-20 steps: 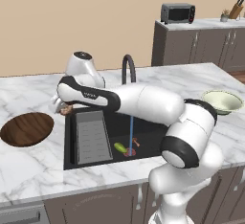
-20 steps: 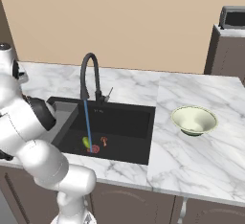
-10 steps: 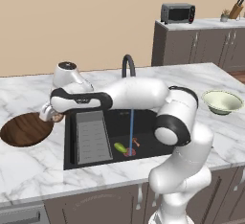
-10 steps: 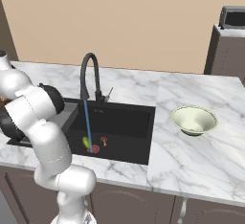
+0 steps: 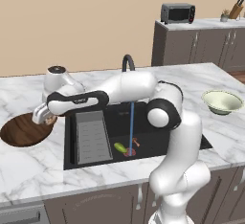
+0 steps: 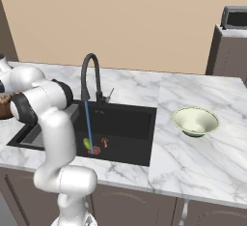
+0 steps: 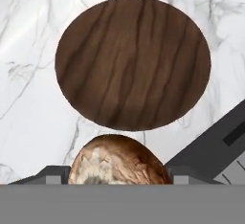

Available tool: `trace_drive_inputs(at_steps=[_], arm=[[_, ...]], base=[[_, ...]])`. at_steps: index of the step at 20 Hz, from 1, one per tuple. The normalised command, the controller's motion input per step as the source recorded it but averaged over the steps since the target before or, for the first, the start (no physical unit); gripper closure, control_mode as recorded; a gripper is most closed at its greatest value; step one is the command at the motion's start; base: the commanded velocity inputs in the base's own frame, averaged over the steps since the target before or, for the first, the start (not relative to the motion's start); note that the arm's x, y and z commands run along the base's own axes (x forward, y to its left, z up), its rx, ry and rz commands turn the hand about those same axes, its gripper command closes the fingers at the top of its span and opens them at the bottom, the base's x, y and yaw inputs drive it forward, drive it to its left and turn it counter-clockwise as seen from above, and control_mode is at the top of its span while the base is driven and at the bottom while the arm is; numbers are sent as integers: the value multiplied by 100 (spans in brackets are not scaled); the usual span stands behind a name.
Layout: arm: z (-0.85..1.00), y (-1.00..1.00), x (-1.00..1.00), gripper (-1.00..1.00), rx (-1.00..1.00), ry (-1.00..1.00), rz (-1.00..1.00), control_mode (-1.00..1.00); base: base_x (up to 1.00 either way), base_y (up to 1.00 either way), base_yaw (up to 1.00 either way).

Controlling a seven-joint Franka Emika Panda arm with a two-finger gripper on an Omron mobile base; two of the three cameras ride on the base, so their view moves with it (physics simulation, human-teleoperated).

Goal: Pick the mushrooms from the sink and place them in one bowl. Place the mango in the other bowl. Then turn off the sink faucet.

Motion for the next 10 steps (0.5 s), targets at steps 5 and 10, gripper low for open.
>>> trace_drive_inputs(at_steps=[5, 10], arm=[[-29, 24, 24, 100, -3, 5, 0, -100], [-33, 17, 21, 100, -2, 2, 0, -100]], base=[[0, 0, 0], [0, 0, 0]])
